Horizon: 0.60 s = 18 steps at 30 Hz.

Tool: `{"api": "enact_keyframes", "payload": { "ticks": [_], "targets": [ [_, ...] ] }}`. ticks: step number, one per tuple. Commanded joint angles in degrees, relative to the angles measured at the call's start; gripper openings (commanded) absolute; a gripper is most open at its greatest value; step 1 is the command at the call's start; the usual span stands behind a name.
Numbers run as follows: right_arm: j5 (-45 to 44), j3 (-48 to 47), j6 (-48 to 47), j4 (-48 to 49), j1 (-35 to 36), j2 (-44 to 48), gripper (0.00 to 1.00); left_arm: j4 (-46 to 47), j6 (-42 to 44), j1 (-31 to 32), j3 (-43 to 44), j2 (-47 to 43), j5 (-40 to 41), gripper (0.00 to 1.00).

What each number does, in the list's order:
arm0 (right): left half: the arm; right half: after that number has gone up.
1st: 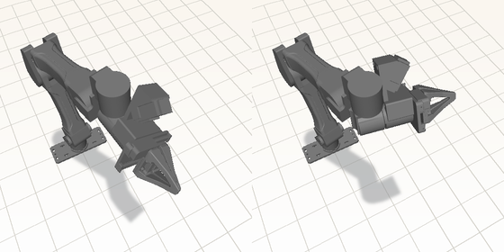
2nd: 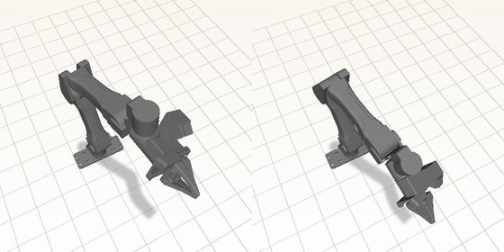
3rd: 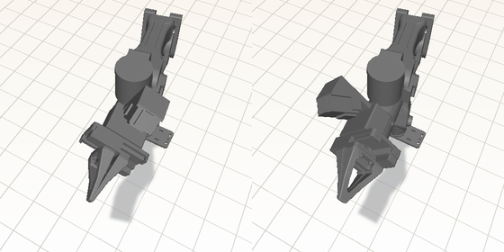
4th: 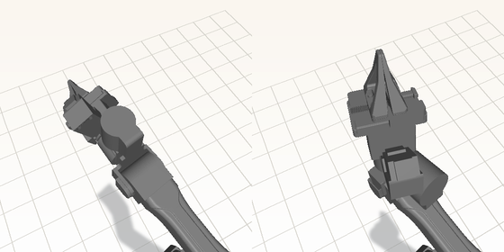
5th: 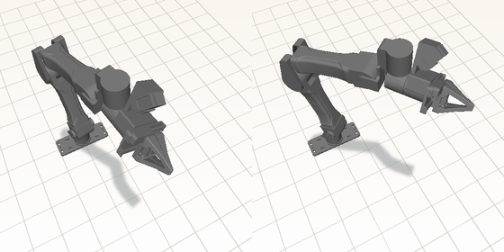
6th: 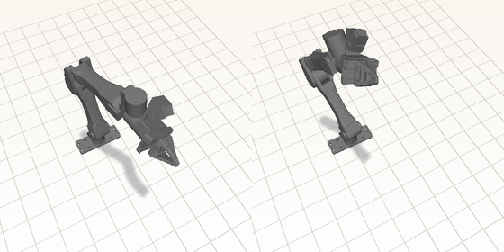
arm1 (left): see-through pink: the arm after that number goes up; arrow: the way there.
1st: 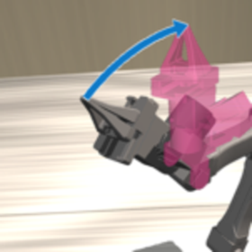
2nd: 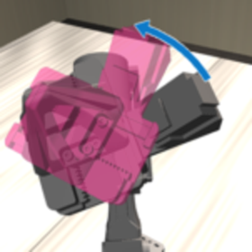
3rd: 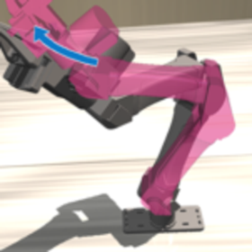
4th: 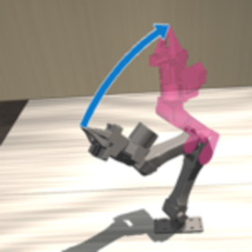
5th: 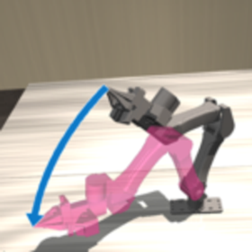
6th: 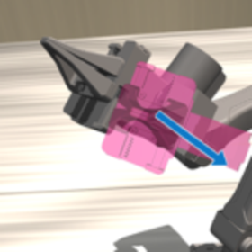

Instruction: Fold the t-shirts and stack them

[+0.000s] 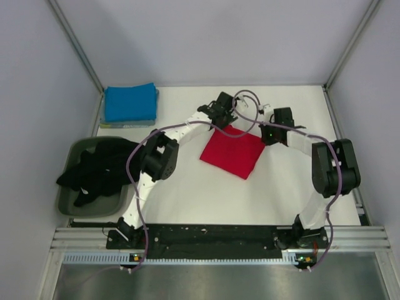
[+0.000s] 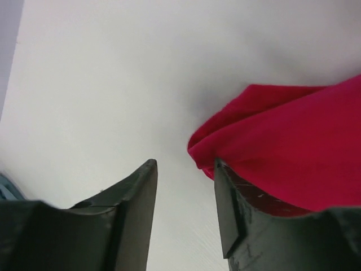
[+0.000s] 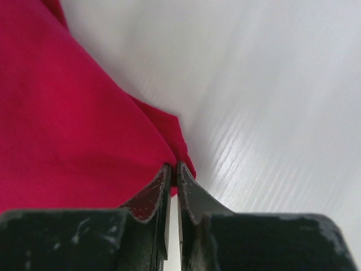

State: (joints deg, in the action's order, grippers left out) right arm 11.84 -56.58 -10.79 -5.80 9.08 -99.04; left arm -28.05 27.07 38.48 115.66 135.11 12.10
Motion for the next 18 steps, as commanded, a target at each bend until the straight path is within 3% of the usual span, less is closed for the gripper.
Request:
{"api": "enact_keyframes", "payload": {
  "ticks": [1,8,11,15,18],
  "targets": [
    [-5.86,-9.67,1.47,-4.2,-0.56,-4.74,0.06,2.22,-5.27,-2.7,7.56,0.77,1.17,0.54],
    [-8.32,-22.68,4.45,-13.96,-1.87,-8.27,0.21,-1.29,-7.11,-4.55,9.68,-1.42,-1.01,0.59],
    [-7.1,-27.26,7.35,-18.35,-1.96,-6.17,0.29,-2.36,-9.05,-4.82,5.13,-6.85,-5.14,0.57],
    [3.16,-23.86,15.07,-20.74,-1.96,0.06,0.33,-1.04,-13.08,-4.47,-6.47,-15.21,-12.43,0.46],
    [6.79,-16.13,21.23,-19.95,-0.74,5.6,0.32,-0.95,-15.28,-4.29,-13.59,-19.96,-19.81,0.32]
  ]
}}
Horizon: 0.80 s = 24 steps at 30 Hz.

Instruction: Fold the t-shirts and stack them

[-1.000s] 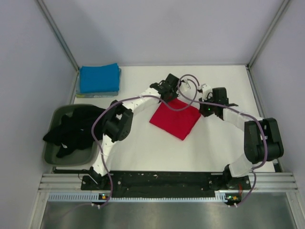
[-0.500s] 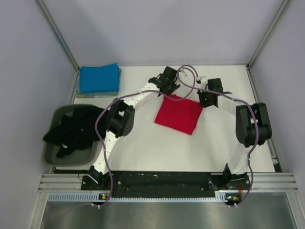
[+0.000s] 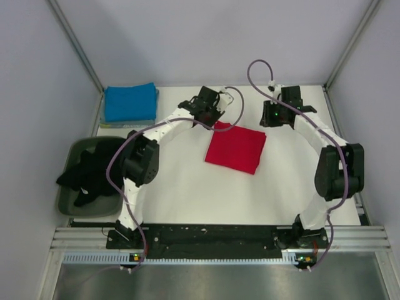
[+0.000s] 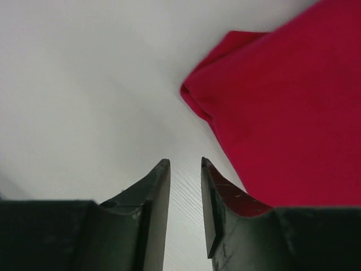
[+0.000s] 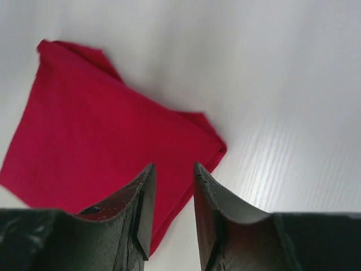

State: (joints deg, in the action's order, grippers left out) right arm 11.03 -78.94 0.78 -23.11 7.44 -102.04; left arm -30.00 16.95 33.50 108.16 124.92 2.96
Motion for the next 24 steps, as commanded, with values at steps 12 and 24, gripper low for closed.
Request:
{"api": "enact_keyframes", "payload": {
  "ticks": [12,24],
  "targets": [
    [9.54,28.48,20.32,9.75,4.6,12.75,0.03,2.31,-14.66,2.54,-20.25,-11.72,-17.2,0.2],
    [4.97,22.7,15.93,3.78,0.21,5.1,0.04,1.7,-13.52,2.54,-28.35,-12.42,-13.33,0.19]
  ]
}}
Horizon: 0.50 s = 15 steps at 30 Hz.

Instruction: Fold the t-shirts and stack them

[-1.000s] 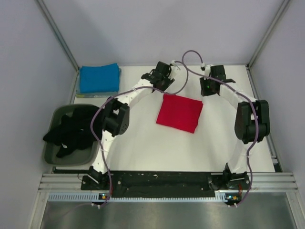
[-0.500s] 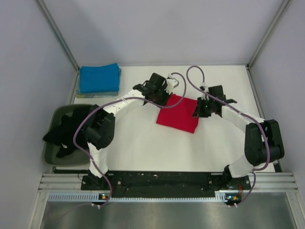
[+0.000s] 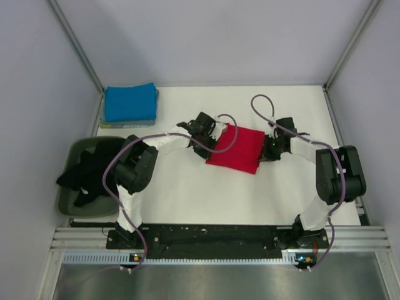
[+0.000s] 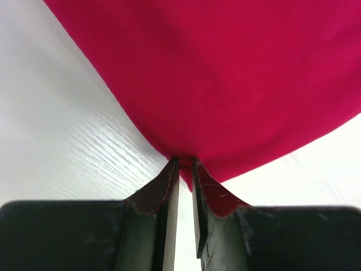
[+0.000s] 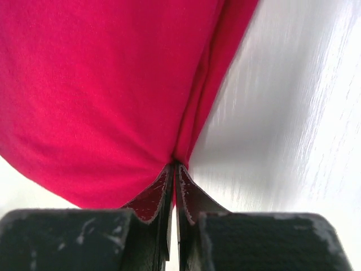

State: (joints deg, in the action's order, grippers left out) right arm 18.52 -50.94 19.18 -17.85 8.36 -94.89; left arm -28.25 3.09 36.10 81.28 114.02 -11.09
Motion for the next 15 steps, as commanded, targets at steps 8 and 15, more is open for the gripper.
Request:
{"api": "enact_keyframes", "payload": {
  "ticks": [8,15],
  "targets": [
    [-9.38,-13.3,-7.84,-11.14,-1.77,1.28,0.14,-4.26,5.42,-0.76,-1.13,-10.03,-2.96,0.24],
    [-5.35,-8.75,-7.49,-11.69,1.48,10.42,0.21,-0.58,6.49,-2.61,13.44,-3.3,-3.41,0.21]
  ]
}}
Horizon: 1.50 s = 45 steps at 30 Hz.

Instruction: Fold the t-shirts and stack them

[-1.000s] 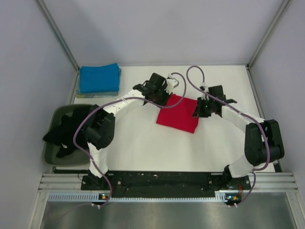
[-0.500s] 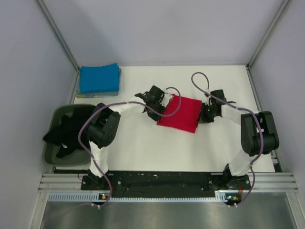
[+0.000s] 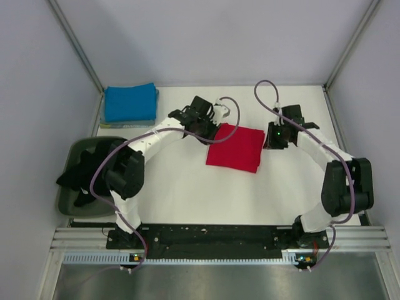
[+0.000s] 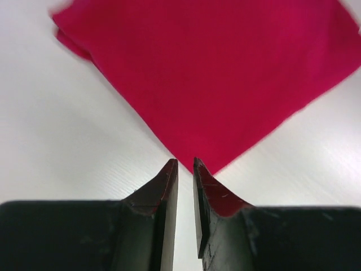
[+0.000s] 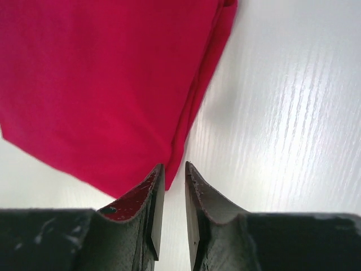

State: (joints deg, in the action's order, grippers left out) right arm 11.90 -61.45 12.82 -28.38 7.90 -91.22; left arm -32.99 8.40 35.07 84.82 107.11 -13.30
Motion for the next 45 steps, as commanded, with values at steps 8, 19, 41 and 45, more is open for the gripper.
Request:
{"api": "enact_keyframes", "payload": {
  "ticks": [8,19,41,45],
  "targets": [
    [11.38,10.9,6.16,7.63,3.7,12.64,0.12,-7.96,13.02,-2.02,39.27,24.19,0.9,0.03],
    [15.96,15.39,11.0,15.63,3.7,6.06,0.01,-0.23,28.94,-0.62,32.51,23.93,1.08,0.0],
    [11.75,14.52,8.28,11.07,3.79,2.45,0.02,7.59,22.72,-3.08,42.97,35.45,16.01,0.0],
    [9.2,12.59,7.14,8.44,3.79,3.59,0.09,4.79,11.85,-4.74,44.47,32.04,17.09,0.13]
  ]
}}
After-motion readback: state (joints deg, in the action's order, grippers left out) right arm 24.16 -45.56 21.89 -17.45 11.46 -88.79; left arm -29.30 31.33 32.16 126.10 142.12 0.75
